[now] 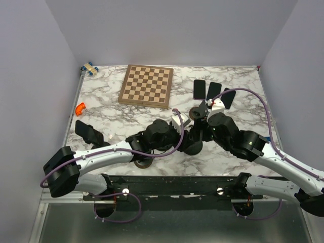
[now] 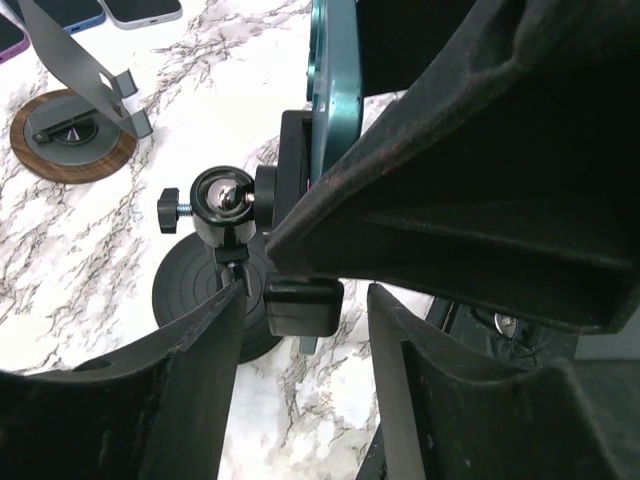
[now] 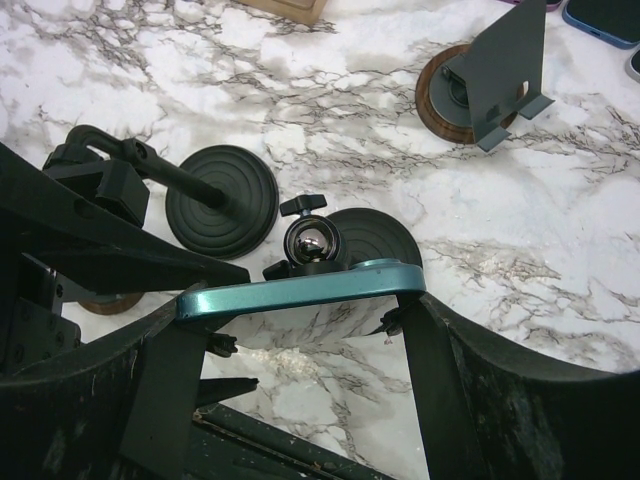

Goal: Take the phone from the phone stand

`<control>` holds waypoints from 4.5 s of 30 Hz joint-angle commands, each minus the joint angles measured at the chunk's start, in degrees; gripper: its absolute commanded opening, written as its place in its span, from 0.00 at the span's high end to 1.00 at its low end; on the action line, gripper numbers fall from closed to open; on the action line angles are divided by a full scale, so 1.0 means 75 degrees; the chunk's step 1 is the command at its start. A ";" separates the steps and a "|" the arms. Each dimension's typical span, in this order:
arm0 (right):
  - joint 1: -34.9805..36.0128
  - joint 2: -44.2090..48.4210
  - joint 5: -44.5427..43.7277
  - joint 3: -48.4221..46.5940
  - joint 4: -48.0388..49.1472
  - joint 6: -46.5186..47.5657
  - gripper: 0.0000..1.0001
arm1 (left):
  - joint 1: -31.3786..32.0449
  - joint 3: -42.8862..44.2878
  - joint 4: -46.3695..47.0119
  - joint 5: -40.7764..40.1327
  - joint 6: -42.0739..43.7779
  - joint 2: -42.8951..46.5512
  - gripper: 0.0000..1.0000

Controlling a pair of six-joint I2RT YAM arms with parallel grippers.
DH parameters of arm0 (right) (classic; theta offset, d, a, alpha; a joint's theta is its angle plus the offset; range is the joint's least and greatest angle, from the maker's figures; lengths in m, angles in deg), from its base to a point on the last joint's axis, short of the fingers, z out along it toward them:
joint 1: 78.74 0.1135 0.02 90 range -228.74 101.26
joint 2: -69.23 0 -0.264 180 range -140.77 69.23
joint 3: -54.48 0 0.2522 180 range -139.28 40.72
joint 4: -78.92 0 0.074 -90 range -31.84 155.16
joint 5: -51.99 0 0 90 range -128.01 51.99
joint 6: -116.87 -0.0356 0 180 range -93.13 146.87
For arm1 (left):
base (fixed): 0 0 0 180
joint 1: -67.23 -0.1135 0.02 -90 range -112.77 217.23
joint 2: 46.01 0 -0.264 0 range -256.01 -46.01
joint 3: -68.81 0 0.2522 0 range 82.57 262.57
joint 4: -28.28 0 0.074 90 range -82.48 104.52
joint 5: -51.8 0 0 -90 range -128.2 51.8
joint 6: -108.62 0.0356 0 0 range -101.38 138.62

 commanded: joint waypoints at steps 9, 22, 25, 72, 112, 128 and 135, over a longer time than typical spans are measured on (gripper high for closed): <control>-0.0030 -0.0096 -0.0813 0.0021 0.0386 -0.0143 0.99 | 0.0012 0.0620 -0.0436 -0.0077 0.0306 -0.0173 1.00; -0.1512 0.0441 0.0834 0.0061 0.0078 0.1259 0.99 | 0.0073 0.0587 -0.0594 0.1499 0.0684 -0.0344 1.00; -0.1742 0.0668 0.1915 0.0205 0.0228 0.1781 0.99 | 0.0061 0.0698 -0.0791 0.2027 0.0955 -0.0423 1.00; -0.1744 0.1027 0.4448 -0.0999 0.0555 0.0714 0.99 | -0.0406 0.1025 -0.1619 0.2501 0.2262 0.1910 0.14; -0.7150 -0.6013 -0.0789 -0.3970 -0.0094 -0.0399 0.99 | -0.0266 0.0314 -0.1399 -0.2385 0.1954 0.3900 0.11; -0.8207 -0.9042 0.0328 -0.5497 -0.0305 -0.0052 0.87 | -0.0266 0.0297 -0.1404 -0.2331 0.1874 0.4060 0.11; -0.8202 -0.9822 0.0641 -0.6019 -0.0323 -0.0130 0.75 | -0.0266 0.0262 -0.1350 -0.2352 0.1886 0.3922 0.11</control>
